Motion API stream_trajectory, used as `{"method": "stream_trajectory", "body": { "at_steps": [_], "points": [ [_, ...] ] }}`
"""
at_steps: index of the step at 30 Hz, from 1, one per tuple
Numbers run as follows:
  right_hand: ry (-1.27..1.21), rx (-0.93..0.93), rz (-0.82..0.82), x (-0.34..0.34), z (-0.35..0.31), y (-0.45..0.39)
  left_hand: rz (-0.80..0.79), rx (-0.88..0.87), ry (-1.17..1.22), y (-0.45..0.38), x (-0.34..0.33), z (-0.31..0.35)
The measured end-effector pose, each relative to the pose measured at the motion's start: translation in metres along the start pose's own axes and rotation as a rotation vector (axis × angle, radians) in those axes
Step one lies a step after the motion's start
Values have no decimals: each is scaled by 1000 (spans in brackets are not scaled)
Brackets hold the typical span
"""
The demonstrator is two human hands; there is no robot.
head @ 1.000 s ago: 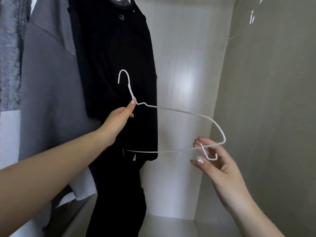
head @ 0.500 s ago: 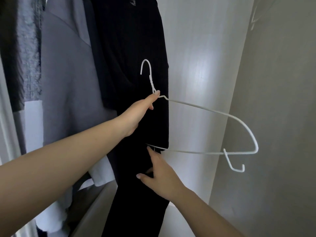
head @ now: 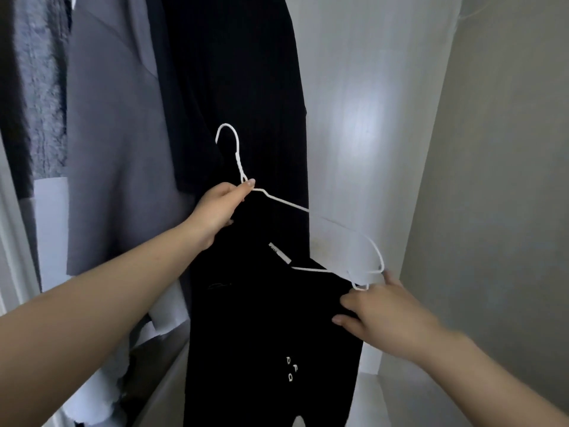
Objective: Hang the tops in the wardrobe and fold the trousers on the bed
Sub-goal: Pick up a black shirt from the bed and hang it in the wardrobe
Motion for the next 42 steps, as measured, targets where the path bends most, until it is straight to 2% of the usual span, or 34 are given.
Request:
{"method": "stream_trajectory", "body": {
  "at_steps": [6, 11, 16, 19, 23, 28, 32, 39, 42],
  "points": [
    [-2, -10, 96, 28, 31, 25, 35, -68, -111, -6, -7, -15],
    [-66, 138, 237, 51, 37, 32, -37, -90, -178, 4, -28, -17],
    [75, 241, 211, 60, 22, 16, -121, -144, -219, 24, -61, -7],
    [40, 257, 214, 65, 14, 3, -130, -228, -261, 32, -79, 8],
    [-124, 213, 233, 73, 24, 5, -116, -308, -290, 35, -77, 15],
    [-175, 178, 261, 80, 48, 22, -69, -403, -427, 29, -61, 13],
    [-245, 149, 300, 79, 59, 38, -47, -344, -601, 22, -48, 4],
    [-376, -42, 205, 63, 79, 45, -57, -305, -891, 6, -47, -7],
    [-575, -128, 187, 62, 81, 49, -65, -291, -982, 1, -53, -7]
  ]
}}
Point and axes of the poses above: each hand's wrist, its own y-axis away from the middle knuckle, its own x-axis out of the back of the hand, z = x × y, the point moved 6 cm from there along -y, towards the middle knuckle, and after that the axes turned 1 degree about -x, right-handed, at the moved point
